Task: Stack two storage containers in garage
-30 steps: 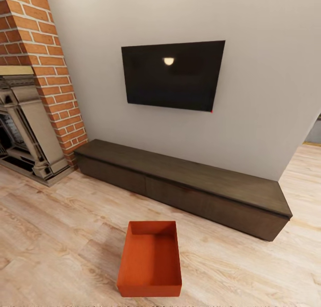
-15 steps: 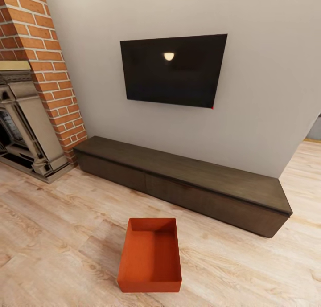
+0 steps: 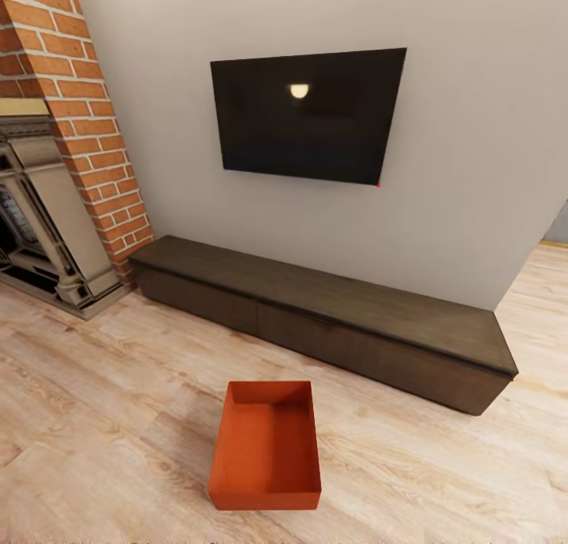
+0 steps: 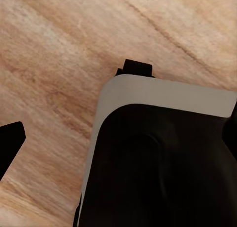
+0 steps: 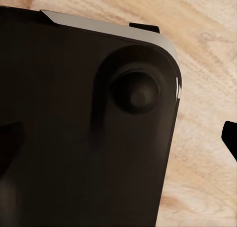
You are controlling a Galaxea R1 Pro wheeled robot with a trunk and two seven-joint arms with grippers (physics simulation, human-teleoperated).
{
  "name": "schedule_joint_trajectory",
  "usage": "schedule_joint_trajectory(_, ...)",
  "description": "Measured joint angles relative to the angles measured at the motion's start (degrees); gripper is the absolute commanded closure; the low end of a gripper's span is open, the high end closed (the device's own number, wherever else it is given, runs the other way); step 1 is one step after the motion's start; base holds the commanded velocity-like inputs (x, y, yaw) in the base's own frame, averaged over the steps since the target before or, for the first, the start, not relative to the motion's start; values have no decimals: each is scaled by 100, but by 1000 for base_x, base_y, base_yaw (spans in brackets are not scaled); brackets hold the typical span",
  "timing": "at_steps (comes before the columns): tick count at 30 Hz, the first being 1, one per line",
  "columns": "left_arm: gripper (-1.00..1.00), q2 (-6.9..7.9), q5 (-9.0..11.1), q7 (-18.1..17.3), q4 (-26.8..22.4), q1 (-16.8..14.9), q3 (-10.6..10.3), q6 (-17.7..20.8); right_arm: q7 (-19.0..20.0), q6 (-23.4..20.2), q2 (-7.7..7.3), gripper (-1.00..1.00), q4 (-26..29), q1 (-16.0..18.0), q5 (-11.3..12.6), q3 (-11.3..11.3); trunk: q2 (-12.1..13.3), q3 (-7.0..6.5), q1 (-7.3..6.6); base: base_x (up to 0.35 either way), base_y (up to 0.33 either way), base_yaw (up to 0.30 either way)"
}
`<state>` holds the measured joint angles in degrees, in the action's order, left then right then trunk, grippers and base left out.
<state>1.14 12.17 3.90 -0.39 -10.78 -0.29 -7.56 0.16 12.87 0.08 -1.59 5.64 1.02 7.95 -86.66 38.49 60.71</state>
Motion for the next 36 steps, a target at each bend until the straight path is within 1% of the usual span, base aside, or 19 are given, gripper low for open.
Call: schedule_joint_trajectory(36, -100, 0, 0, 0, 0, 0, 0, 0, -7, -8, 8, -100, 0, 0, 15, -10, 0, 332, 0, 0, 0, 0)
